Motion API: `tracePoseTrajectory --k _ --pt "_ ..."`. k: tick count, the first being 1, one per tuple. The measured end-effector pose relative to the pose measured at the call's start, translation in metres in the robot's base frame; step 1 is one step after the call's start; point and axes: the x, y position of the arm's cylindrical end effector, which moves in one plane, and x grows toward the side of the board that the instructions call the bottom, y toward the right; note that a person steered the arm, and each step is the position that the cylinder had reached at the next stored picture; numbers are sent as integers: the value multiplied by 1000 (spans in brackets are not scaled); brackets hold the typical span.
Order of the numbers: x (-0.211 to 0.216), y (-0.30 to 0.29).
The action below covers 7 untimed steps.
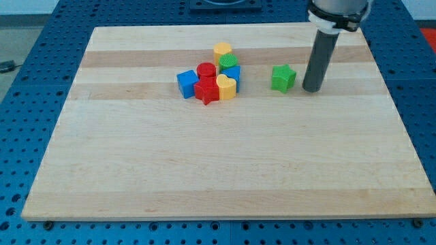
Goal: Place the green star towards the top right side of the blue triangle
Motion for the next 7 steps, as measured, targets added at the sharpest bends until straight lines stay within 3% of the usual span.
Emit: tracePoseTrajectory --k 4,7 --pt "-9 -57" --pt "-21 -8"
